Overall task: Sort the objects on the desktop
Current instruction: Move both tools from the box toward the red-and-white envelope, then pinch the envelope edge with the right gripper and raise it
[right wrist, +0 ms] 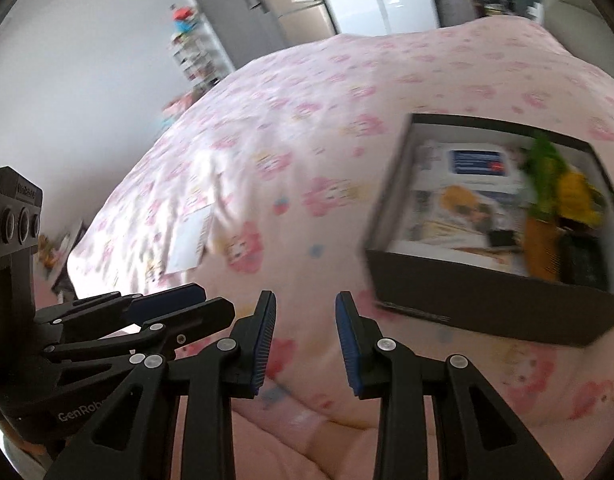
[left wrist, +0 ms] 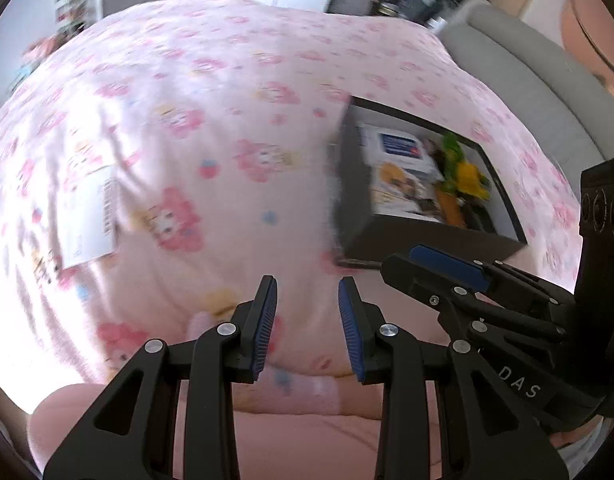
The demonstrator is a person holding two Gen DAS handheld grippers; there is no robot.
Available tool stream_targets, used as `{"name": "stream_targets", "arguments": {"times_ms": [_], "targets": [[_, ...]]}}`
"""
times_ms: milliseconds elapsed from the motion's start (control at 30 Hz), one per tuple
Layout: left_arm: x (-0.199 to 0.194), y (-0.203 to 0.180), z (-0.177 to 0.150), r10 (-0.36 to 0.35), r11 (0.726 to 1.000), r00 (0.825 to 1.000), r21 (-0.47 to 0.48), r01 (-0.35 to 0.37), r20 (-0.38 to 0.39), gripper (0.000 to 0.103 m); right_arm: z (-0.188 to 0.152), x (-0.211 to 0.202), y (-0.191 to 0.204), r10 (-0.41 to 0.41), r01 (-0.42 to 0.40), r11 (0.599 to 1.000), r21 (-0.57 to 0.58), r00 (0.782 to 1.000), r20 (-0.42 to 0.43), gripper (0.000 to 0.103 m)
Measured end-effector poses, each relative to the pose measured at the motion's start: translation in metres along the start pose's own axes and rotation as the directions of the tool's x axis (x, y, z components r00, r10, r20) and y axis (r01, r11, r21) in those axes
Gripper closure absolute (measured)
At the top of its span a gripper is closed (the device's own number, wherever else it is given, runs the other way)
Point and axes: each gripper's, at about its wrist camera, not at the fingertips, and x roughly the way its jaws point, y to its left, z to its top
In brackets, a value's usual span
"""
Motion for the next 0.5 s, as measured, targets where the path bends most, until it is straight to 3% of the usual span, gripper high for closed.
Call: {"name": "stream_targets", "arguments": {"times_ms": [67,167,333,433,500], "targets": [[0.001,0.021,0.003,-0.026,0.998,1.000,-0.062,0.026,-0.004,0.073,0.006,0.013,0.014,0.010,-0.011,1.000,-0.022,1.000,-0.015,0.076],[0.012,0.059,0.012,-0.116,0.972,0.993,-0.205,0.110,-0.013,0.073,0.016,0.033,0.036,0.025,-0.027,0.998,-0.055,0.999,-0.038,0.076],[0.041,0.106,0.036,-0.141,0.927,0.990,-0.351,0.130,-0.006,0.071,0.032,0.070,0.066,0.047,-0.055,0.994,-0.091,0.995,-0.084,0.076],[0.057,0.147,0.052,-0.131,0.870,0.991,-0.480,0.111,-0.008,0.062,0.041,0.094,0.081,0.059,-0.070,0.992,-0.101,0.991,-0.117,0.076],[0.058,0.181,0.057,-0.048,0.801,0.999,-0.596,0.051,0.021,0.062,0.048,0.111,0.091,0.066,-0.081,0.991,-0.107,0.988,-0.138,0.076]]}}
